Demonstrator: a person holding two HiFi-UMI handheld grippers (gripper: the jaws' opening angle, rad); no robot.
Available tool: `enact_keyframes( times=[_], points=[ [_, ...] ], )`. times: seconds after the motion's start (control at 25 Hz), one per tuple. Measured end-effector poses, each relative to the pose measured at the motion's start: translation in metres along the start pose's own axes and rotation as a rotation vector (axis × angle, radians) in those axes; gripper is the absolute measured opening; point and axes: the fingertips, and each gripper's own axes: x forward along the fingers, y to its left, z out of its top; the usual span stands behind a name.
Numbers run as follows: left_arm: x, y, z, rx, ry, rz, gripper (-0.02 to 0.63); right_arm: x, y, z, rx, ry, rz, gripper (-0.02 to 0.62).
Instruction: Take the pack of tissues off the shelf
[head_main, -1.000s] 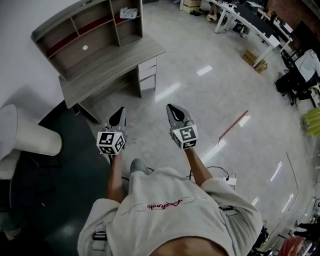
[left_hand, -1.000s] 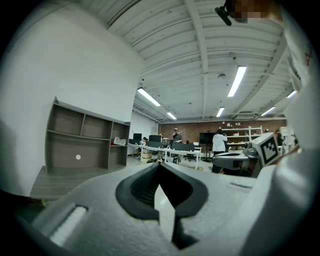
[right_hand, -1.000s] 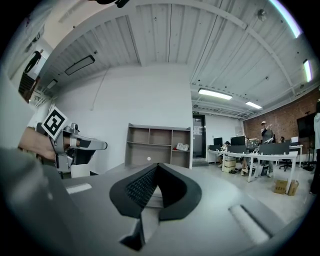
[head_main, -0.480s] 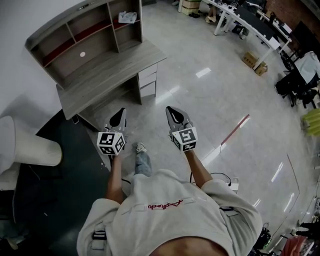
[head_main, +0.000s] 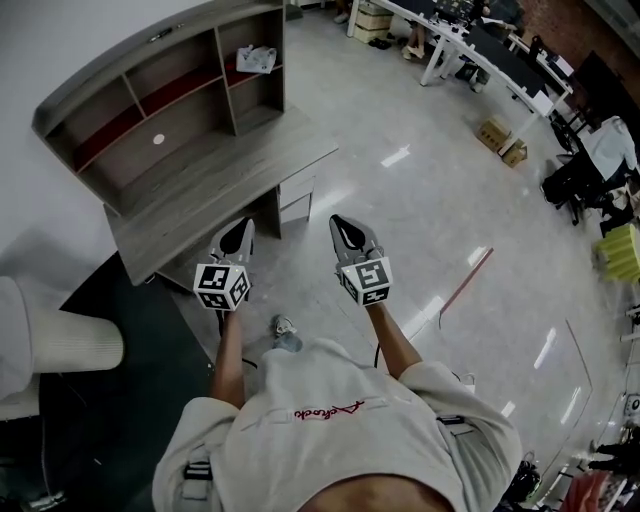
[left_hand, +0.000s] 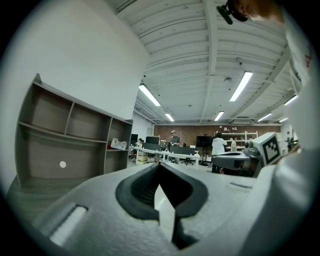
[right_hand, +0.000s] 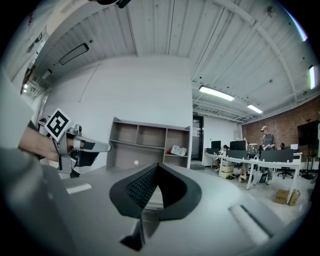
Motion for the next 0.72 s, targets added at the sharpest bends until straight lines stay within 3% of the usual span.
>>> enact_keyframes(
  times=[0.44, 0.72],
  points=[
    [0.069, 0.106, 0.012, -0.003, -0.001, 0.007, -0.002, 0.128, -0.015, 0.005, -0.007, -0.005, -0.004, 0.006],
    [0.100, 0.138, 0.020, 0.007, -0.008, -0.021, -0.002, 0.173, -0.025, 0.007, -0.013, -0.011, -0.029, 0.008]
  ],
)
